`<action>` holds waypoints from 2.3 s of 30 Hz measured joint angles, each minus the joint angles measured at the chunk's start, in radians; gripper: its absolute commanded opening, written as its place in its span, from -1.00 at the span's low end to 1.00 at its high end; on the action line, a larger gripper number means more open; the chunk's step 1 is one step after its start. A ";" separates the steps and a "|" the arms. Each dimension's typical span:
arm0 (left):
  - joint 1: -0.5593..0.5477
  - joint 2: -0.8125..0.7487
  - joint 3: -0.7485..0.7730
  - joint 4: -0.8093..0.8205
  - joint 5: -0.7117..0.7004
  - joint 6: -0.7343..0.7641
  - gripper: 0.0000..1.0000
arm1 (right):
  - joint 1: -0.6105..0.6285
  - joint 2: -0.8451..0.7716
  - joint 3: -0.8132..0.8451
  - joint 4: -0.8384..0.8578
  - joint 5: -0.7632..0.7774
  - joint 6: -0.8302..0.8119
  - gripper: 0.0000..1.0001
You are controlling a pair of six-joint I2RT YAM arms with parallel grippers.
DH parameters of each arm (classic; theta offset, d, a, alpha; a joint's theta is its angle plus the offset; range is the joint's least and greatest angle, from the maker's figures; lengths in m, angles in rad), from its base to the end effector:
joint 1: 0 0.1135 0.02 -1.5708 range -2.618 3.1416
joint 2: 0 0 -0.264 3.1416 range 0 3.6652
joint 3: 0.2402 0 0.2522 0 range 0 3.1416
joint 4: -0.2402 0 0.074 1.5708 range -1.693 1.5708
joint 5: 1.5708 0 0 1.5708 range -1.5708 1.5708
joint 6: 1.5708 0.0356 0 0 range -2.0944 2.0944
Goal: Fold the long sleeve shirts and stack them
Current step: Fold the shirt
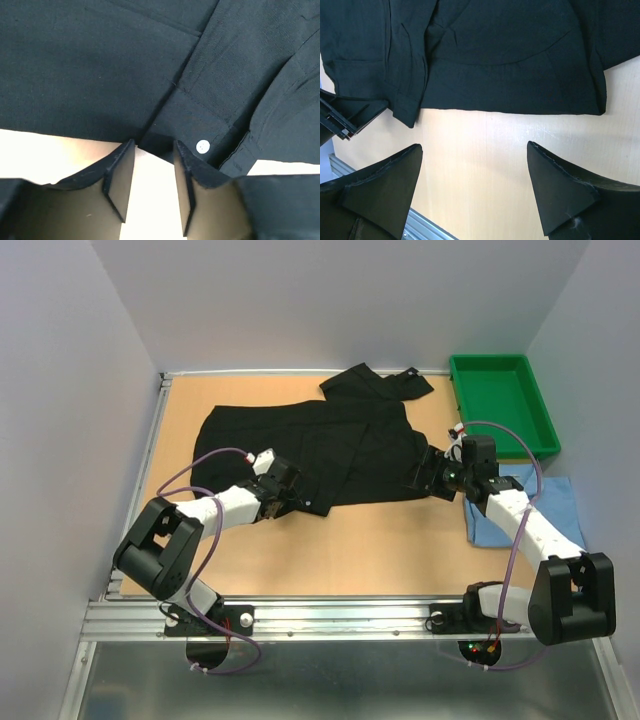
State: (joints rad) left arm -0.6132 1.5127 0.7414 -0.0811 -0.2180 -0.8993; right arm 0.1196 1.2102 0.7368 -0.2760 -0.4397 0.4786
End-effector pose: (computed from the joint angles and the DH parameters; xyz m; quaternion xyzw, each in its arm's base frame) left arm 0.2446 -0.1627 0.1674 -0.1705 0.9157 -0.1657 0.3241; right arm 0.2464 0.0449 0.2299 0.0741 0.8959 0.3059 0.3134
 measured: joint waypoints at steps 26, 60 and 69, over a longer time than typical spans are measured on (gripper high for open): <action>0.000 0.036 0.059 -0.030 0.003 0.034 -1.00 | 0.000 0.000 0.000 0.000 0.000 -0.001 0.79; 0.288 0.061 0.384 -0.419 -0.288 0.592 -1.00 | 0.000 0.043 0.001 0.000 -0.012 -0.012 0.79; 0.288 0.253 0.533 -0.446 -0.367 0.614 -1.00 | 0.000 0.043 0.001 0.000 -0.014 -0.013 0.79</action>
State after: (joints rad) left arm -0.3252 1.7660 1.2739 -0.5266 -0.5850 -0.2855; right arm 0.1196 1.2537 0.7380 -0.2760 -0.4538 0.4660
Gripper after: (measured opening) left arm 0.026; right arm 0.896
